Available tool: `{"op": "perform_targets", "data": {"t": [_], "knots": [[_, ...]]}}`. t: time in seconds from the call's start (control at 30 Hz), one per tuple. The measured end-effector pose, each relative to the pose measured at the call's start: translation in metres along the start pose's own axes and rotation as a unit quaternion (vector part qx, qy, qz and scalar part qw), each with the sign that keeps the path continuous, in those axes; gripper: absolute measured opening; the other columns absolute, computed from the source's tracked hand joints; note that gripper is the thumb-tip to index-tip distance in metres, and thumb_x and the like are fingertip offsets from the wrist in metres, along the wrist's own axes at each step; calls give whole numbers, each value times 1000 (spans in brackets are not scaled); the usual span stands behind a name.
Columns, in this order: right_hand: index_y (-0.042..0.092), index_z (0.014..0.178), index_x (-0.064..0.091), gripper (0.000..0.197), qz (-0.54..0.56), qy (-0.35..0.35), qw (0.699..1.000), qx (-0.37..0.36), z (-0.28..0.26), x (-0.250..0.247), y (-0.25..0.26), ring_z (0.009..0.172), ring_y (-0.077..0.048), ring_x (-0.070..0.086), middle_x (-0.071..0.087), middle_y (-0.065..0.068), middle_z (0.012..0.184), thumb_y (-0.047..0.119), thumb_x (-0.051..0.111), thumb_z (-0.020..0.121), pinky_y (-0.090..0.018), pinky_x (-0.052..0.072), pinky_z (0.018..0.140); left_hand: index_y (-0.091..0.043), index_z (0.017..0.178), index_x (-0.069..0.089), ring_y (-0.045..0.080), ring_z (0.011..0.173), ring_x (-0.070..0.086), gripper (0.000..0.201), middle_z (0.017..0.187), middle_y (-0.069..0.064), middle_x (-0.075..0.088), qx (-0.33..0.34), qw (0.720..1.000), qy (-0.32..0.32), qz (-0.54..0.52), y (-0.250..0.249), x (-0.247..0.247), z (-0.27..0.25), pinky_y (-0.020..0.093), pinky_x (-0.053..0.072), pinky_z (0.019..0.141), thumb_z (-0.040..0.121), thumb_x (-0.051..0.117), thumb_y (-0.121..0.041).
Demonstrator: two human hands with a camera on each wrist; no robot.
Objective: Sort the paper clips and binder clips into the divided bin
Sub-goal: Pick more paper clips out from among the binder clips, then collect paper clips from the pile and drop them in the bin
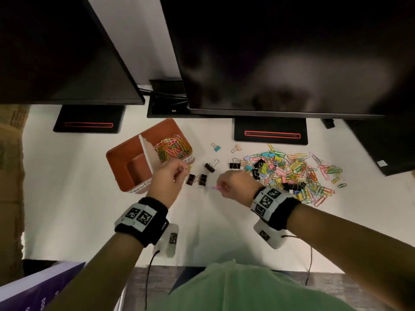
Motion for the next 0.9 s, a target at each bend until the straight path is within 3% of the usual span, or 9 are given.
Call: {"op": "perform_targets", "data": {"t": [0.1,0.17,0.3,0.4,0.5,0.6,0.73,0.9], "knots": [[13,95,64,12,39,-89,995,-28,41,-34,36,77,-13,53,61,-1,88,21,56,90,-23,46,73,-15,92,63,15,80,64,6,87,2,67,-65,996,-61,-20,1,-30,24,28,53,76,85,63,-16],[13,99,63,14,55,-127,990,-17,75,-46,55,81,-16,57,64,-3,92,21,58,90,-28,51,78,-14,100,64,13,86,63,15,96,2,69,-115,991,-71,-10,5,-43,40,29,52,82,86,62,-20],[15,120,54,34,101,-121,986,47,119,-49,72,102,-24,62,65,-8,112,23,61,88,-36,53,90,-14,123,54,19,113,56,33,126,6,59,-154,988,-17,29,8,-51,56,36,45,101,91,56,-22],[20,128,47,41,121,-162,979,2,108,-50,66,106,-20,60,61,-6,121,26,59,89,-34,51,92,-21,124,54,15,115,51,34,128,1,52,-67,997,-17,33,-8,-44,54,31,42,102,91,54,-23],[22,120,53,30,109,-200,973,-21,71,-53,34,104,-14,55,58,0,120,28,54,91,-29,48,88,-19,119,57,12,108,52,30,117,-3,52,23,1000,14,2,-29,-19,49,24,40,97,89,55,-17],[20,112,61,22,73,-216,973,43,30,-54,-24,100,-16,55,60,0,111,23,55,91,-30,46,88,-19,116,58,16,105,53,28,109,-4,50,79,994,76,-9,-47,19,46,30,45,91,88,57,-15],[20,113,62,25,19,-203,963,176,-17,-50,-101,109,-24,53,62,-4,114,24,56,89,-36,44,94,-22,122,52,21,113,50,35,121,2,48,101,980,169,10,-70,73,48,36,42,100,87,57,-21],[19,124,56,36,29,-162,963,214,-33,-48,-147,119,-27,50,57,-6,128,22,56,89,-38,42,101,-28,130,46,26,128,38,47,141,2,35,121,954,262,82,-95,129,62,39,36,108,85,61,-26]]}}
Point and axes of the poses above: each hand's wrist, its own z-axis towards the middle knuckle, its own x-axis out of the palm, y = z × x, the point moved 1 cm from there along z, towards the middle knuckle
